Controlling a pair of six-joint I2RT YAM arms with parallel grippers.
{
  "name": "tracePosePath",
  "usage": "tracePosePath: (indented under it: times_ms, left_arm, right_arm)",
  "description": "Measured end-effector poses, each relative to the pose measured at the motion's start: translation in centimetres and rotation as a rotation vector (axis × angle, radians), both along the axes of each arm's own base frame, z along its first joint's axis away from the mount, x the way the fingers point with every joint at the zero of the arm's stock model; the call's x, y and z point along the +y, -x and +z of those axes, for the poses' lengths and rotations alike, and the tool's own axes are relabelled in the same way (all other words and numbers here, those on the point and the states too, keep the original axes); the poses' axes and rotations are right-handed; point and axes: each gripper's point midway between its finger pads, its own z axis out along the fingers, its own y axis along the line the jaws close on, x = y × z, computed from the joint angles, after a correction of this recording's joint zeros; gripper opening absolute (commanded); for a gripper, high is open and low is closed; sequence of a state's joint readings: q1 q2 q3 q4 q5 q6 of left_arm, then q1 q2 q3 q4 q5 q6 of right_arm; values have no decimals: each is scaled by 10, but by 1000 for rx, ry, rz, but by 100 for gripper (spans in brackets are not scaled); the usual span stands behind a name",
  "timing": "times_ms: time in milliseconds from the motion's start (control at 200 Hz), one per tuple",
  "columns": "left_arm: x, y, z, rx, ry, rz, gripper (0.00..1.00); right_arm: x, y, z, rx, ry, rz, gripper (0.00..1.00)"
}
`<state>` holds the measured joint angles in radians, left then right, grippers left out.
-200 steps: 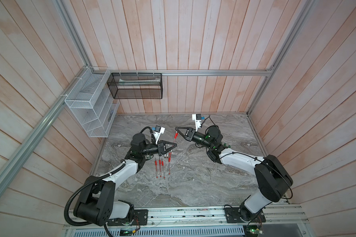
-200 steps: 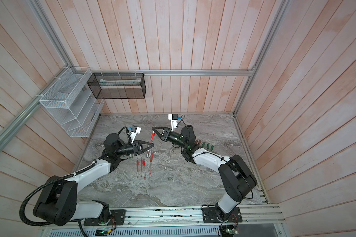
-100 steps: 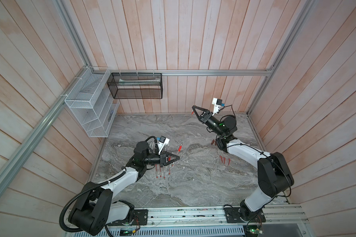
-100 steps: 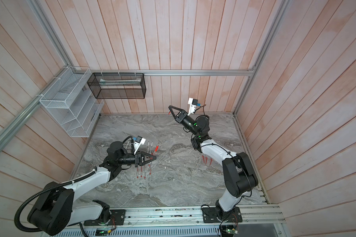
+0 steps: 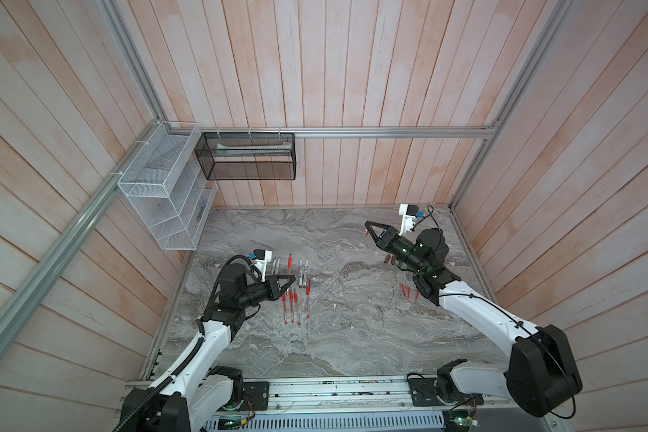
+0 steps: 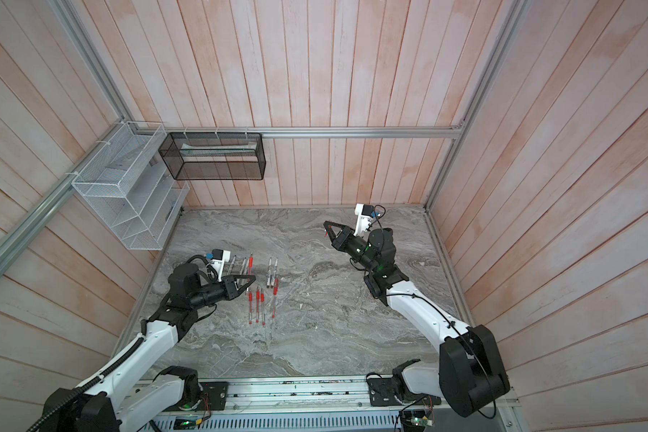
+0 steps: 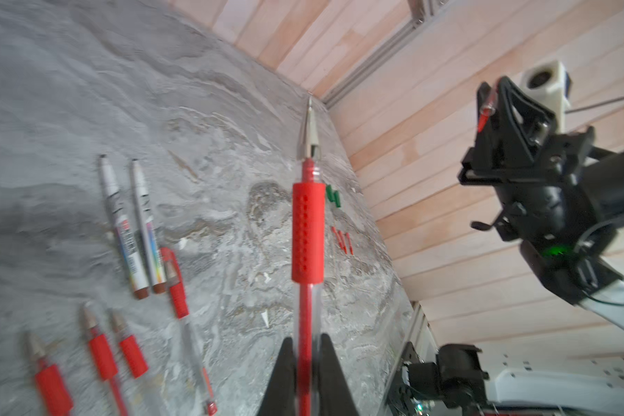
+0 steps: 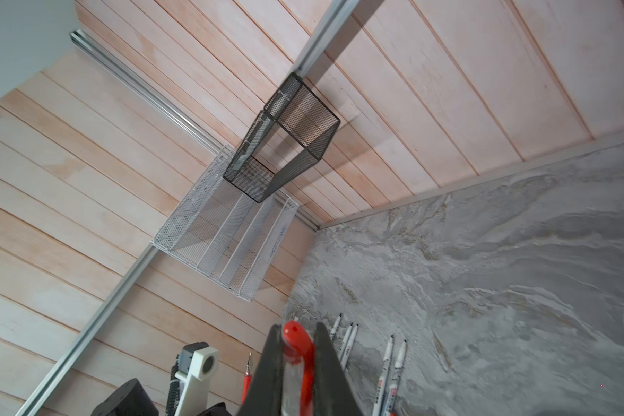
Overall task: Remove pen caps from pens
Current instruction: Place the pen at the middle-left of the table.
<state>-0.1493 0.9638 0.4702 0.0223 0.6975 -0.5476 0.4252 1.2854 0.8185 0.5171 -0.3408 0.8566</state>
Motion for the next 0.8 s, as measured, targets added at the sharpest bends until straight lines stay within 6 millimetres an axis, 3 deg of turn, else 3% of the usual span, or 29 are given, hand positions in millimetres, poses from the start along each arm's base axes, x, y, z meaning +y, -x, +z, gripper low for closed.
tracePosePath:
  times_ms: [305,555,800]
  left_arm:
    - [23,5,-62,228,-117,120,0]
    - [33,13,-106,440,-157,188,0]
    - [38,19,-123,510,-178,224,0]
  right_arm:
    - [-26,16,-114,301,254,-73,0]
    - [-59,23,-154,440,383,-139,0]
    - [-102,29,-188,565,433,-222,0]
